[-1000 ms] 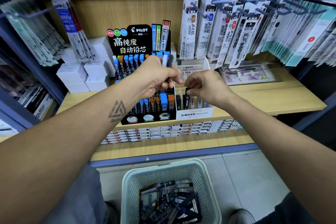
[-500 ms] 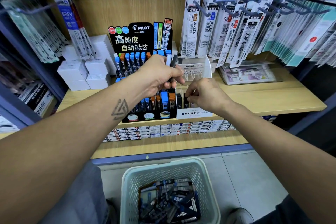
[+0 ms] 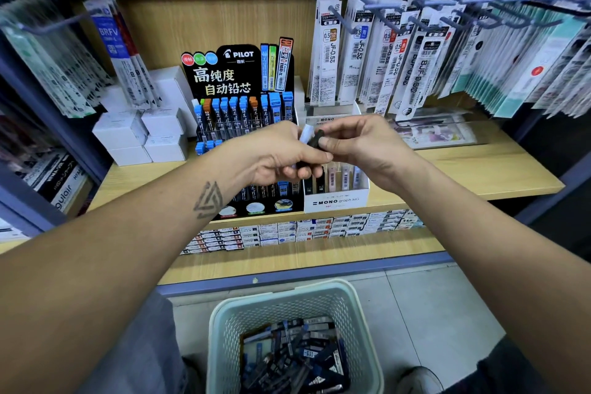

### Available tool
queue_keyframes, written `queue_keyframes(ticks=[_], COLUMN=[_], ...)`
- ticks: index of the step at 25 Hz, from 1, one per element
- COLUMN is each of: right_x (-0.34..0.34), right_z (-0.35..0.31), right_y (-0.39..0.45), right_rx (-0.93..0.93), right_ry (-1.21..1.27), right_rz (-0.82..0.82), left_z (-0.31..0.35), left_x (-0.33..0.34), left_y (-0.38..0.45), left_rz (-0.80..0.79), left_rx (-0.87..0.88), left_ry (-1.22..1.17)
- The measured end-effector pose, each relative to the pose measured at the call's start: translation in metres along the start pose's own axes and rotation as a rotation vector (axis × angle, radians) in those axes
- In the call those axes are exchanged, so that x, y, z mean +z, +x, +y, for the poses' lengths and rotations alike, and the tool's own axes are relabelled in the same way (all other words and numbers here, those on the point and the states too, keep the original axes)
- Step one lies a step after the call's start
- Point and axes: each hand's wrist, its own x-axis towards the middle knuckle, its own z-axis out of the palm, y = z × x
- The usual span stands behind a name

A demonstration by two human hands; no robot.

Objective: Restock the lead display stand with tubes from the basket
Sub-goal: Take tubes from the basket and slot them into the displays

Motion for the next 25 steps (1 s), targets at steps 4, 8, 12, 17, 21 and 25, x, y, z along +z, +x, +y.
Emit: queue_keyframes(ticks=[4,8,12,17,21,25], right_x=[-0.011,-0.016,-0.018,-0.021,-0.021,-0.023], right_z=[-0.003,-0.008,-0.006,-0.008,-0.007,-0.005], right_y=[-0.001,-0.003,-0.003,-0.002,-0.004,-0.002], right_rx=[0.064,0.079,0.074,0.017,0.0,0.004], right_ry=[0.112,0.14,0.185,0.187,0.154,0.066], right_rz=[0.034,0.096,0.082,0.077,0.06,0.025], left_z=[0.005,0.007,0.004,0.003,0.002,0.004], left_x=[-0.002,-0.006,-0.007,-0.001,0.008,0.005], left_y=[-0.002,-0.002,0.002,0.004,0.008,0.013], left_rz=[-0.009,0.012,0.023,0.022,0.085,0.144], left_rx=[-0.01,0.015,0.022,0.011,0.035,0.047], left_ry=[-0.073,-0.118,-0.088,-0.1,-0.091,-0.078])
